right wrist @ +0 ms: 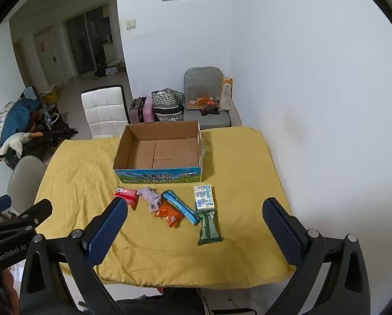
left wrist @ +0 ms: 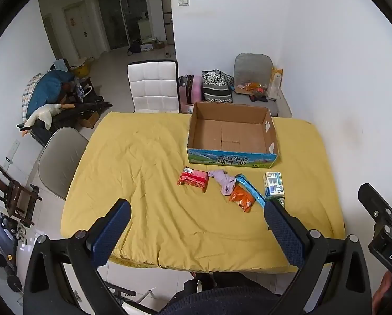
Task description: Organize soft objects
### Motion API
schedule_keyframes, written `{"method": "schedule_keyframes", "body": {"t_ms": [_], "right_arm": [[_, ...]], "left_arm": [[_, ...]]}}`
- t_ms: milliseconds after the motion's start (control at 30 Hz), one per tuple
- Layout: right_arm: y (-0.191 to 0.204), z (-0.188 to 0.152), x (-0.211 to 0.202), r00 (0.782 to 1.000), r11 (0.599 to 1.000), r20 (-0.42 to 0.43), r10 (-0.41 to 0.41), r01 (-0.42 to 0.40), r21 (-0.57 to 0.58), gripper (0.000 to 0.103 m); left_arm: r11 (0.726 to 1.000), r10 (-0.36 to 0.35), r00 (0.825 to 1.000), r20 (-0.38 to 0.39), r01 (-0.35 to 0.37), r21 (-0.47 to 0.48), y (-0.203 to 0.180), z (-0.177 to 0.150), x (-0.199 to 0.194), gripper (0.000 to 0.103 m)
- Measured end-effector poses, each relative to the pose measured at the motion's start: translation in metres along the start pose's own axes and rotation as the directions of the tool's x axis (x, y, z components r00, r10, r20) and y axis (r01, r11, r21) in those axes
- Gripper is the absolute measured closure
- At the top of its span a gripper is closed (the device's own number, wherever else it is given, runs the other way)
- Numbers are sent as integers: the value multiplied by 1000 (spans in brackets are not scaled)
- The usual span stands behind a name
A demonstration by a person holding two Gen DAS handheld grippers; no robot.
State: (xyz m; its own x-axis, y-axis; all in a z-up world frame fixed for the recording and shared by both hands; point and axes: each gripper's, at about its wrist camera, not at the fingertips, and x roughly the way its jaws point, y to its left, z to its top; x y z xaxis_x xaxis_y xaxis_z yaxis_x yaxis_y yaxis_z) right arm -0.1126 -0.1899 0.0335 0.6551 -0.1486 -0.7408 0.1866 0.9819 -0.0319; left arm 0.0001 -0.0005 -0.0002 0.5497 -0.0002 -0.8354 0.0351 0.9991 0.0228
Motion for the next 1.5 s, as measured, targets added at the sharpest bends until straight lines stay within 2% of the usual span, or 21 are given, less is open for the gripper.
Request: {"method": "schedule_keyframes", "body": {"t_ms": [133,300,533,733,1500], "right_arm": [[4,-1,0,1000,1000,-1,4,-4,-10,0],[6,2,2,1000,1000,8,-12,12,-7,0],[2,14,-6,1000,1000,15,-2,2,-7,0],[3,9,-10,999,1000,40,2,-1,-13,0],[6,6,-12,998,1000,70,2,0,-26,0]], "left_arm": [[1000,-3,1000,3,3,-2,1,1,-1,0],[1000,9,1000,10,-9,-6,0,18,-9,0],[1000,14,999,39,-13,-24,8,5,-13,0],[1000,16,999,52,-14,-26,8,2,-14,0],[999,25,998,63,-23,-34,7,4,-15,0]]}}
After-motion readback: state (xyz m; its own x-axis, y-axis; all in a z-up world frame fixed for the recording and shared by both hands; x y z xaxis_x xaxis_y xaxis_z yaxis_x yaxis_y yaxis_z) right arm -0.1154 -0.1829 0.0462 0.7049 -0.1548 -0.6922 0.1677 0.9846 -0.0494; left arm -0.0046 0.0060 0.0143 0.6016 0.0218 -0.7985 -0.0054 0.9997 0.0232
